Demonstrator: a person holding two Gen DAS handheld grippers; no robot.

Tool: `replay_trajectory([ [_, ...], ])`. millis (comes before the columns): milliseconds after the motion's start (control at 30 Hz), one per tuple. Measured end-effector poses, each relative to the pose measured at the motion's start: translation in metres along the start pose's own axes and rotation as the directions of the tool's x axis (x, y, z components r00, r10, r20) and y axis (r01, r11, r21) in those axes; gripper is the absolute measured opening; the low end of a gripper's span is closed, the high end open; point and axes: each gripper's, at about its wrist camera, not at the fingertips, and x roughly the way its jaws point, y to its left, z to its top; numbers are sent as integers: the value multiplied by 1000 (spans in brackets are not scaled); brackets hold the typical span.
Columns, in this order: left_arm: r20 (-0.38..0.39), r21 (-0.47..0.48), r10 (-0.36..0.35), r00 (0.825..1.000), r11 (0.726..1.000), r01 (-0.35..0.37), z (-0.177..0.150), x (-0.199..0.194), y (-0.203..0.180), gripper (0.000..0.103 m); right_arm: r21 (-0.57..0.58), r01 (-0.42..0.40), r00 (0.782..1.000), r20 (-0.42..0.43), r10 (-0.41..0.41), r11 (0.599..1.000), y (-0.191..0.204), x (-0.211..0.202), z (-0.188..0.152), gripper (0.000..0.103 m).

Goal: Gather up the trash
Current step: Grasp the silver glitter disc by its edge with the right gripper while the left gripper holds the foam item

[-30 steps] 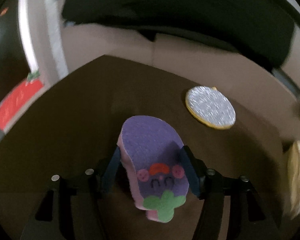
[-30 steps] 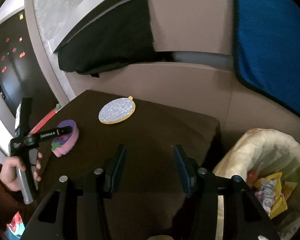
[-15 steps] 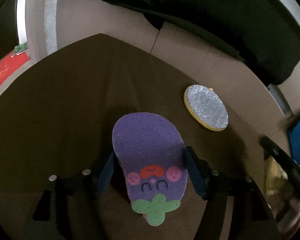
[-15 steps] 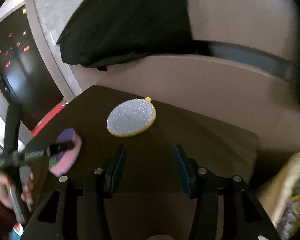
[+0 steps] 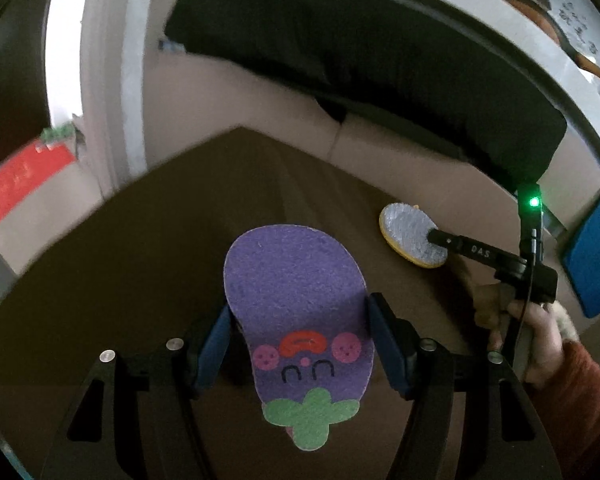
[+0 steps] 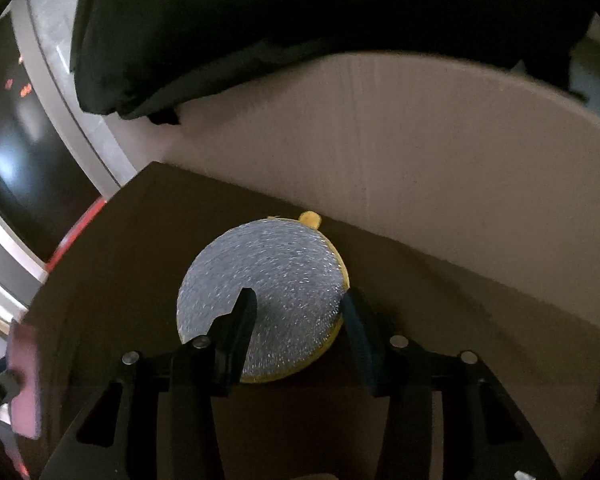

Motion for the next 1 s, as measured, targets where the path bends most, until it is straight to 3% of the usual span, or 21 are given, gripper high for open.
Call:
replay_trajectory([
  [67,21,-1,9,1000,1000,-9,-3,-8,4,66,-11,5,1000,13,-5,1000,3,-1,-1,18],
  [133,13,-14,-6,1000,1000,6,-6,-9,9,66,-37,9,1000,26,-8,999,10,-8,-2,7],
  [233,-15,-56,-25,1000,998,25,-10,-4,18,66,-79,-39,997,61,44,996,28,-27,-3,6],
  [367,8,-58,-22,1000,998,23,-14,-13,24,66,-132,-81,993,80,92,988,54,-46,0,6],
  [433,17,-52,-21,1000,998,22,-16,-18,27,66,-115,-115,990,66,123,987,53,-46,6,8],
  [467,21,-53,-24,999,998,25,-18,-22,29,66,-96,-108,992,51,114,989,49,-40,10,21],
  [500,23,-56,-26,999,998,27,-20,-25,31,66,-84,-97,994,47,101,992,46,-36,12,41],
  [533,24,-64,-26,999,998,27,-21,-27,36,66,-70,-87,995,50,90,994,40,-28,17,45],
  [767,-9,-120,-9,1000,993,8,-25,-25,59,67,-127,-43,999,7,44,991,19,16,33,43],
  [1000,-48,-102,-22,999,995,17,-25,-8,53,67,-110,-92,995,-56,86,990,14,55,56,43],
])
